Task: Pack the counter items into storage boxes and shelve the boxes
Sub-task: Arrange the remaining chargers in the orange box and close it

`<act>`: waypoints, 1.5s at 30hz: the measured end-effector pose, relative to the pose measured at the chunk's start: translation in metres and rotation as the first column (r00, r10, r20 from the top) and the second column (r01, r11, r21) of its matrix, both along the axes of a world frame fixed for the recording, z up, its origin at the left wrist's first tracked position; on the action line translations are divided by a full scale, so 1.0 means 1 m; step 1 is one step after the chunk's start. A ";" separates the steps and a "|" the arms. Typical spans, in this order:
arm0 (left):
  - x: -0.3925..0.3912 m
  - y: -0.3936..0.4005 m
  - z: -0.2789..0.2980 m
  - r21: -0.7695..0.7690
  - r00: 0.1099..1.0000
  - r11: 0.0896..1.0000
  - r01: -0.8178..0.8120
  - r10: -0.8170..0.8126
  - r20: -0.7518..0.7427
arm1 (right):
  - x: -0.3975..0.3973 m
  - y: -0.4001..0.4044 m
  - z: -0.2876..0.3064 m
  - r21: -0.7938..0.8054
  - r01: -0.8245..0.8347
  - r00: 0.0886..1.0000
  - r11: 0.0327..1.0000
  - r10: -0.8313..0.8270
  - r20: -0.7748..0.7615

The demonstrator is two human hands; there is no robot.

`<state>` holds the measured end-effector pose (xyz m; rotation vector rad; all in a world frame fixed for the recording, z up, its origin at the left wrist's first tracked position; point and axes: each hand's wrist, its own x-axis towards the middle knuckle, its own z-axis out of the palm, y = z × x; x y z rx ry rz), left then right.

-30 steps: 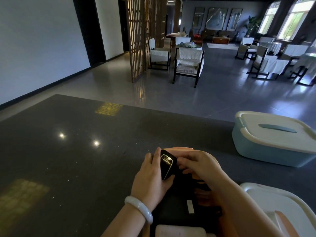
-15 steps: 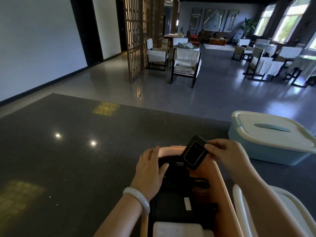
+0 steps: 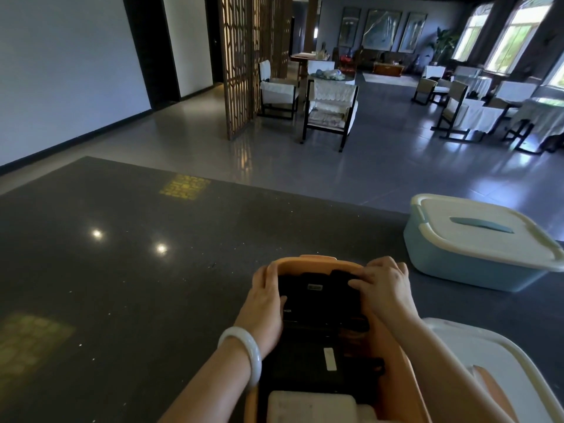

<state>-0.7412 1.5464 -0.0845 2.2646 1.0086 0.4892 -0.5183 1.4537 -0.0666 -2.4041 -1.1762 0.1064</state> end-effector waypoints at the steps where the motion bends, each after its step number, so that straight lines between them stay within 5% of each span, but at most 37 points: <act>1: 0.001 0.000 -0.001 0.009 1.000 1.000 -0.005 0.005 -0.005 | 0.001 0.000 -0.002 -0.028 0.003 1.000 1.000 -0.003 0.003; 9: 0.003 0.003 -0.005 0.037 0.999 0.999 -0.027 0.028 -0.023 | 0.004 0.007 -0.006 -0.078 0.072 0.962 0.994 -0.090 -0.259; 19: 0.001 0.003 -0.006 0.029 0.999 0.999 -0.030 0.031 -0.030 | 0.004 0.006 -0.009 -0.083 -0.033 0.975 0.996 0.014 -0.221; 45: 0.001 0.002 -0.005 0.022 0.997 0.999 -0.028 0.030 -0.071 | 0.000 0.003 -0.005 -0.033 0.058 0.986 0.998 -0.062 -0.152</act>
